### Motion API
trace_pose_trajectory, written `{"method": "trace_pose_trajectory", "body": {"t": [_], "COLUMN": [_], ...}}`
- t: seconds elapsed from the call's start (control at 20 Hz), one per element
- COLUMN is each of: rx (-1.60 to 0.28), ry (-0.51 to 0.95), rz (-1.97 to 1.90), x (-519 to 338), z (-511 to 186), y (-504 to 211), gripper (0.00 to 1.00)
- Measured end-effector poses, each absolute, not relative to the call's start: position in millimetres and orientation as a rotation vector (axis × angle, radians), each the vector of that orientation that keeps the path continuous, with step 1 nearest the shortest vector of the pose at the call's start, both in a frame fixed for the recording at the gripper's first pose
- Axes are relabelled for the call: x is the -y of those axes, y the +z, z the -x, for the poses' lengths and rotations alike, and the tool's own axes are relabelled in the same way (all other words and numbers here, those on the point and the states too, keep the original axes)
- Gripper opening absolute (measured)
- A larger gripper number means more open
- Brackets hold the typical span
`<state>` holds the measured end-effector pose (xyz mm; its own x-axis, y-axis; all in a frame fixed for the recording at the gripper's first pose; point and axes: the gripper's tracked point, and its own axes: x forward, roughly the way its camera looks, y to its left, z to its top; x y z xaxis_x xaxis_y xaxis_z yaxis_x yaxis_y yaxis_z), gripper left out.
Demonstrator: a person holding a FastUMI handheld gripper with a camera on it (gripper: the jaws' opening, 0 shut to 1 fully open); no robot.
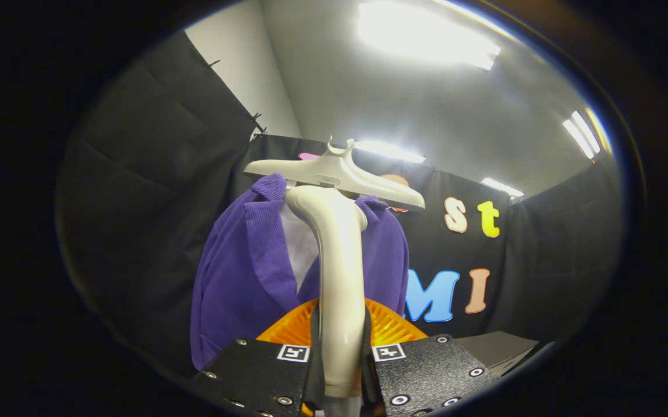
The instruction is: Iron the clothes twice with a garment steamer, once on the left side and once on the right side.
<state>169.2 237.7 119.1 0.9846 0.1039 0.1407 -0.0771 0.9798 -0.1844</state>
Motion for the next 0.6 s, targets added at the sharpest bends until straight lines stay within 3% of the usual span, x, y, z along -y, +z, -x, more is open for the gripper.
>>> {"method": "trace_pose_trajectory", "body": {"t": [0.6], "rx": [-0.076], "ry": [0.084], "rz": [0.256], "x": [-205], "z": [-167], "y": [-2], "gripper": [0.25]}}
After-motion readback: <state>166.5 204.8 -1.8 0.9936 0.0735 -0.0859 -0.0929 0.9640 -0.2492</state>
